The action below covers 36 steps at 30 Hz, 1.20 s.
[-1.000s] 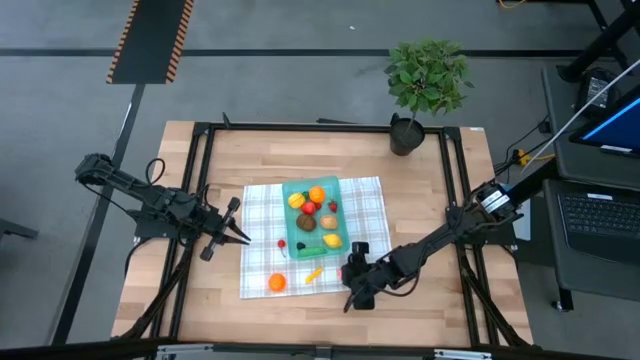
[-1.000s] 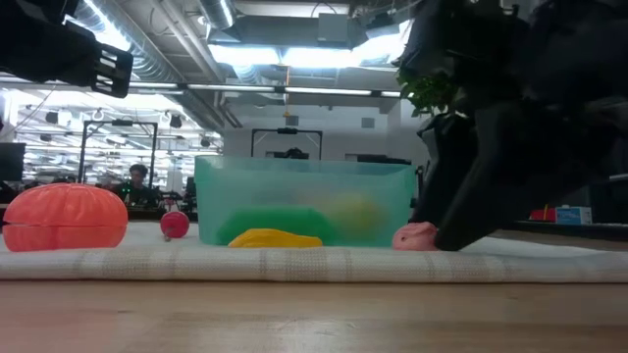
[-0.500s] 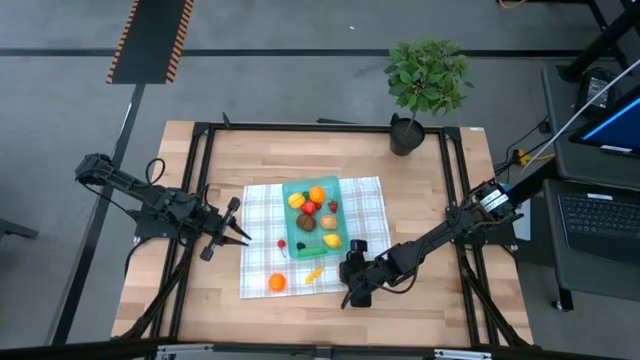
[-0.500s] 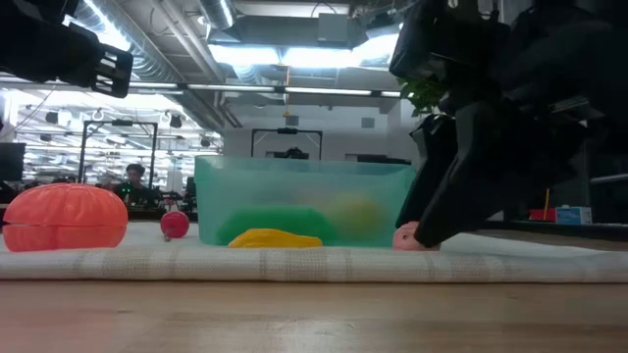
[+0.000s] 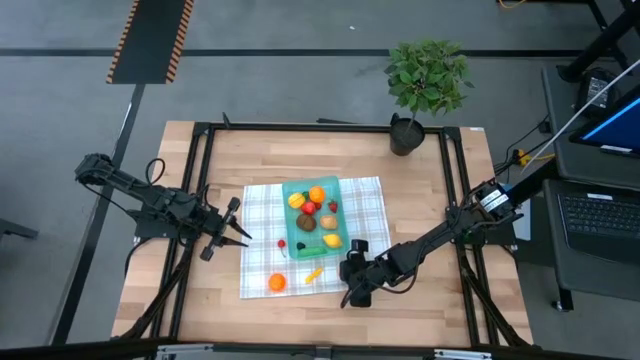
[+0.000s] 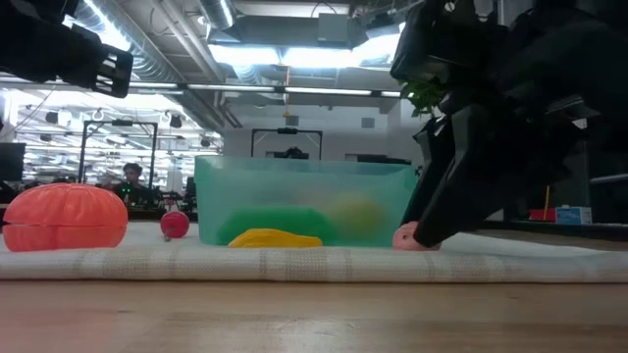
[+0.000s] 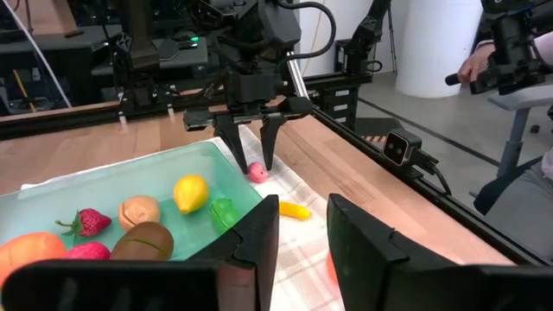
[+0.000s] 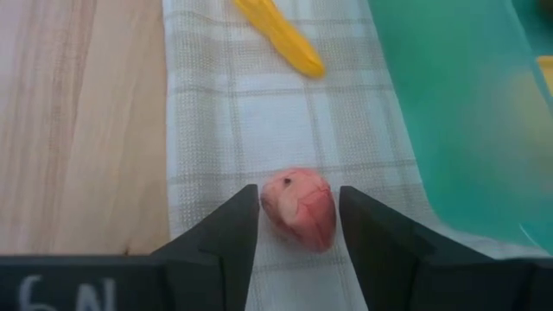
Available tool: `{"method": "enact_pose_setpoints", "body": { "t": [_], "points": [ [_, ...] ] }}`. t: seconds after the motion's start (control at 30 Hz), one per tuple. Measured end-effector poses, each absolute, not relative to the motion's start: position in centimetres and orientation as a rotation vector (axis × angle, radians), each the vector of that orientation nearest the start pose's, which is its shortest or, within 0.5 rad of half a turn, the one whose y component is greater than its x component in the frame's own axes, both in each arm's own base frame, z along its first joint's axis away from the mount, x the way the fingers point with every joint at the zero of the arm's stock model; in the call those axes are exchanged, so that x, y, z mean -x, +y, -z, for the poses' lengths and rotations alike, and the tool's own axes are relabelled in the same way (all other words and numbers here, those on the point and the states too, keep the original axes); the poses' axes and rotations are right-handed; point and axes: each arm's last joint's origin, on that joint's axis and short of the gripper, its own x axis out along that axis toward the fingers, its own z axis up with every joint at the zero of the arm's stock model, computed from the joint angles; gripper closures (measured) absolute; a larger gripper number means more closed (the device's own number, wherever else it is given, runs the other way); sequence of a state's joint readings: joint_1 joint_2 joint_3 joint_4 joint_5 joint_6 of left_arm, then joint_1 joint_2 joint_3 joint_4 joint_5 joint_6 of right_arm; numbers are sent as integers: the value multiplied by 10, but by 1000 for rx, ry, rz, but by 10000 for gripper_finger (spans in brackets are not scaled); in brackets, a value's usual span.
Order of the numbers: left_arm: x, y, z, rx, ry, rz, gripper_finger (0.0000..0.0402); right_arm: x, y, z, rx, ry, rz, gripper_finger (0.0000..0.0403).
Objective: Pick and placing Produce into tupperware
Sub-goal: Put the peach into the blue bin
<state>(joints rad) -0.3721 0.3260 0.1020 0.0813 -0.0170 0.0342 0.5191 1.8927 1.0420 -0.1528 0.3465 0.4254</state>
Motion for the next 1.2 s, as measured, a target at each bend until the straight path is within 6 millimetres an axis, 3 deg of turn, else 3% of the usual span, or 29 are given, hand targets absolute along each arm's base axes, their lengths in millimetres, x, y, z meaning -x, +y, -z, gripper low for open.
{"method": "enact_pose_setpoints", "body": {
  "t": [0.47,0.9,1.2],
  "points": [
    [-110,-42,-178,-60,135,357,288,-319,169,-128,6,936,32,243],
    [-110,-42,-178,-61,135,357,277,-319,169,-129,0,939,25,362],
    [-110,-42,-178,-58,135,356,290,-319,169,-129,-38,937,43,376]
  ]
}}
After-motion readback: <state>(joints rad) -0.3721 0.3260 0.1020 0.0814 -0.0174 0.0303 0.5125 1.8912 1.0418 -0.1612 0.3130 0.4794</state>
